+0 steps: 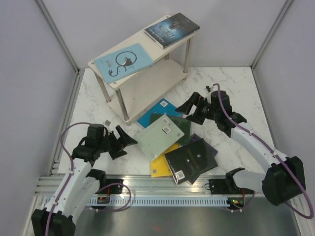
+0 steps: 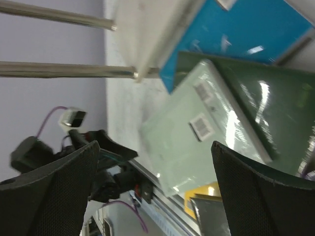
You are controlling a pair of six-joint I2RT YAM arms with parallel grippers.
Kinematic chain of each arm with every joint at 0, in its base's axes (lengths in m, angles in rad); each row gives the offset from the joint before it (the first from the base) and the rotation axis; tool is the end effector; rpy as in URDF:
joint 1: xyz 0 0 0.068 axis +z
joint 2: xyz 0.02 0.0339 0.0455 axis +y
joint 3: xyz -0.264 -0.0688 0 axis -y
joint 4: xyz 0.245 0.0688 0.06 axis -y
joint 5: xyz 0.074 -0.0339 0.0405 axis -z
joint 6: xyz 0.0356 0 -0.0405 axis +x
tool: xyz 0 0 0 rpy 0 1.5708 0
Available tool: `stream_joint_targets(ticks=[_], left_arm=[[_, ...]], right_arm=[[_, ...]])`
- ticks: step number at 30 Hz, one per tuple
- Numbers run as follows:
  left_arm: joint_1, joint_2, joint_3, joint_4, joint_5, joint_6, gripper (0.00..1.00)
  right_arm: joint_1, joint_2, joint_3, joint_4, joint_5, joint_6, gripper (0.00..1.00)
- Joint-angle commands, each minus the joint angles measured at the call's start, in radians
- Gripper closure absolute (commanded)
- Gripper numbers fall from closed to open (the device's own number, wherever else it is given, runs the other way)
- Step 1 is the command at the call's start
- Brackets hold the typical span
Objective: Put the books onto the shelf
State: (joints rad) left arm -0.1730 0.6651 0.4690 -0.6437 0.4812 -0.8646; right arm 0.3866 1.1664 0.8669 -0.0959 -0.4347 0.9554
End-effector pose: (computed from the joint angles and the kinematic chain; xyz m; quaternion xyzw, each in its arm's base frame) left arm 0.1299 -0.0394 0.2089 -0.2273 0.8822 -0.3654 0.1911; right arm 0.2407 0.1142 0.3003 0.1133 0.8135 0.4772 0.3124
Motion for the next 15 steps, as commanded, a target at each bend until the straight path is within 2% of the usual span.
stream_joint_targets(ticks=[1,9,15], left_arm=[[-0.032,0.002,-0.029,0.099,0.013,-0.05,0.0],[-0.223,0.113,-0.064,0.254,-0.096,-0.142,0.0],[-0.249,0.105,-0.128,0.36,-0.142,-0.206,0.0]], right_arm=[[-0.002,0.05,-0.011,-0.243,0.051,-0.122,0.02],[-0.005,0.183,-0.008,-0.274,0.102,-0.205,0.02],[-0.003,0.236,-0.003,-0.229,0.085,-0.216,0.03]])
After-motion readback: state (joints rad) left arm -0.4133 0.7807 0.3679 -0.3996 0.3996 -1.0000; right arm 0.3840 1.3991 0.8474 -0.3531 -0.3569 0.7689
